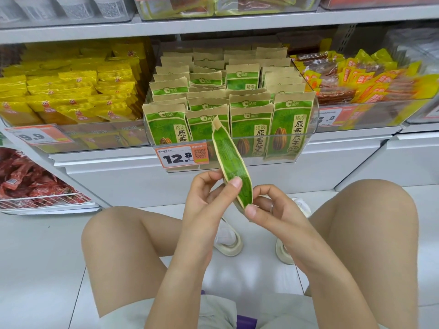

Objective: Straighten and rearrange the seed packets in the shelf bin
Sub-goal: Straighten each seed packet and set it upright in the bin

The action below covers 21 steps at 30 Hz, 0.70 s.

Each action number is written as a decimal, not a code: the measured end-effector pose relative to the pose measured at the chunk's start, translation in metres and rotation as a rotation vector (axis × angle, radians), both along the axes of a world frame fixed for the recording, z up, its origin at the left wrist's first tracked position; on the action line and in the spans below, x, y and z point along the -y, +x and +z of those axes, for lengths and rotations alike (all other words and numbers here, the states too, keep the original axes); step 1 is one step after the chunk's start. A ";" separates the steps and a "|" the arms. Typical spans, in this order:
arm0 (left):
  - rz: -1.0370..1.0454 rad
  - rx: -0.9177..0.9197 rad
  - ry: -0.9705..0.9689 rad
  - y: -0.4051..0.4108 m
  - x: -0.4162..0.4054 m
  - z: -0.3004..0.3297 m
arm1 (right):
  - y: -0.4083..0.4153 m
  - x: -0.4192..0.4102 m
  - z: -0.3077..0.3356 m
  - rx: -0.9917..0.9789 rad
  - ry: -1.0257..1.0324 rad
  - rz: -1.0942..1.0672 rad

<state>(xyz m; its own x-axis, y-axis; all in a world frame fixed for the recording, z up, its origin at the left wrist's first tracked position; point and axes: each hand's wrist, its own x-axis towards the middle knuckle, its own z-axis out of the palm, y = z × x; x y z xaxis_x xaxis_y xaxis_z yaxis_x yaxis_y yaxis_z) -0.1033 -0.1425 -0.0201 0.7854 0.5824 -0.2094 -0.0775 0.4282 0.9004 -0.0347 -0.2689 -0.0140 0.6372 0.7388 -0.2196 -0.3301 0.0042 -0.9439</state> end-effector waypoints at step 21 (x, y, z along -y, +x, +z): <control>-0.068 0.025 -0.076 0.000 -0.003 0.000 | 0.000 0.000 0.005 0.077 -0.006 -0.047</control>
<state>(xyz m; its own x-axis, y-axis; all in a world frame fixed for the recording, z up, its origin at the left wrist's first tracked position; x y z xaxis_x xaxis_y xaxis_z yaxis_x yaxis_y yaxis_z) -0.1036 -0.1395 -0.0198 0.8284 0.5103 -0.2310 -0.0676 0.5005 0.8631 -0.0348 -0.2691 -0.0090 0.6864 0.7064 -0.1728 -0.2561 0.0124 -0.9666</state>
